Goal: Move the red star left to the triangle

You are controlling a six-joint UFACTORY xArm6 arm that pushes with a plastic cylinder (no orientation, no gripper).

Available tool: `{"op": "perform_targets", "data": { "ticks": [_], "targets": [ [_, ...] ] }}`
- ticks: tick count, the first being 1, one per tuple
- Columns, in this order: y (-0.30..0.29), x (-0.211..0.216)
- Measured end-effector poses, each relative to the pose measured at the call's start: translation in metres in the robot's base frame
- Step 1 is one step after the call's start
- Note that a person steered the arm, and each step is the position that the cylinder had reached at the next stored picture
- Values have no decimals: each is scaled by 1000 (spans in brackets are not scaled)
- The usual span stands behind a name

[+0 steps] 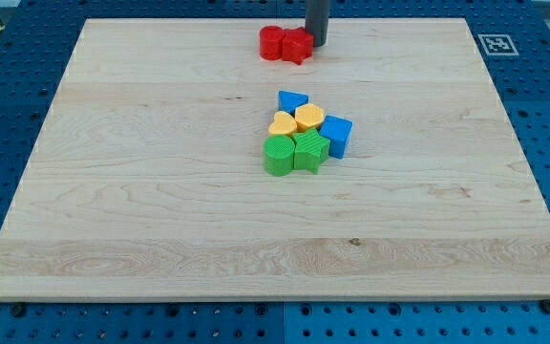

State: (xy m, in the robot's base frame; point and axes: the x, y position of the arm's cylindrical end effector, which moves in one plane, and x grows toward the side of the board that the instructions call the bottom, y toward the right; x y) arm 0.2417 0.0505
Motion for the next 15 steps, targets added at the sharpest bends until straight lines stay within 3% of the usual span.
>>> {"op": "perform_targets", "data": {
  "ticks": [1,2,5,7,8,9,15],
  "targets": [
    [0,-25],
    [-3,-23],
    [-5,42],
    [-5,-10],
    [-13,1],
    [-20,41],
    [-32,45]
  ]
}}
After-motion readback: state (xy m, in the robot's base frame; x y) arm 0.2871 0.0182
